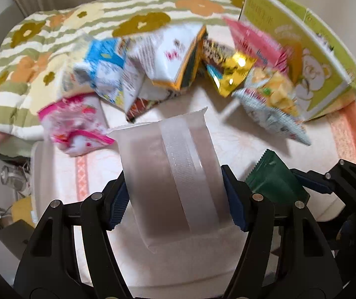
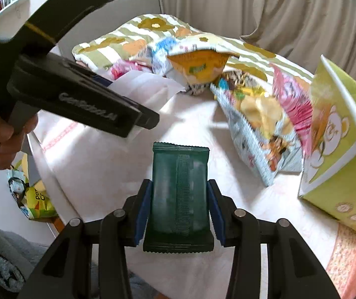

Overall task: Organize snacks
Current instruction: 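Carry clear packet and green bar into the yellow box and open both tools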

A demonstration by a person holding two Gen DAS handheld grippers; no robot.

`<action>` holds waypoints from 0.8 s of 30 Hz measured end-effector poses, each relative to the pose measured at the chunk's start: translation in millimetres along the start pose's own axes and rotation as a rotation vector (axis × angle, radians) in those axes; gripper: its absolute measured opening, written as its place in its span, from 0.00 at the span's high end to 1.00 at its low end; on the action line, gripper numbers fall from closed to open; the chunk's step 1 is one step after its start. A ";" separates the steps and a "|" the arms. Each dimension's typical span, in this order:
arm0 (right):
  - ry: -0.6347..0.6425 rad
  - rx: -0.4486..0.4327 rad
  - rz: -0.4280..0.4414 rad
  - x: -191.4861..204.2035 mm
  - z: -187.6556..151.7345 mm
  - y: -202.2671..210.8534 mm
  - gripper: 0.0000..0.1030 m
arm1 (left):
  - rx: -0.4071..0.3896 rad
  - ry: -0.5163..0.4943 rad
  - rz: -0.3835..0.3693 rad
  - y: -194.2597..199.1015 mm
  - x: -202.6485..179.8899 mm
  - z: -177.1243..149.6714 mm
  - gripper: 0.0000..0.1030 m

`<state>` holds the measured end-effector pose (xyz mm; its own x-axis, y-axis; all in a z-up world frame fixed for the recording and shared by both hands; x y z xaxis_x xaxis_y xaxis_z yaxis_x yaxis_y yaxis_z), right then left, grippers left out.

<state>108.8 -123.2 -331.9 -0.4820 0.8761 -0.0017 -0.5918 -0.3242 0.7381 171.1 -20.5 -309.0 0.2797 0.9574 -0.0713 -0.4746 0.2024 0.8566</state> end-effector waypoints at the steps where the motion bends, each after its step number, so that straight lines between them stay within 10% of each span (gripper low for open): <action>1: -0.013 -0.011 -0.005 -1.0 6.2 6.3 0.61 | -0.014 0.002 0.001 9.7 1.1 3.6 0.38; 11: -0.148 -0.165 -0.130 -29.8 68.3 81.3 0.61 | -0.171 -0.013 -0.041 85.8 -1.3 61.0 0.38; 24: -0.282 -0.247 -0.202 -151.1 96.8 149.3 0.61 | -0.293 -0.024 -0.092 102.4 -102.2 144.9 0.38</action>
<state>155.9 -269.5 -156.1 -0.1654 0.9830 0.0800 -0.8100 -0.1817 0.5576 214.8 -127.4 -139.9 0.3504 0.9280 -0.1264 -0.6658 0.3417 0.6633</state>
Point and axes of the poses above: each gripper's, at about its wrist camera, not at the fingertips, and y roughly against the way its jaws point, x to its left, z to its top, the point moved 5 cm from there along -y, roughly the way its jaws point, and after that the axes turned 7 degrees about -x, right-handed, at the moved point
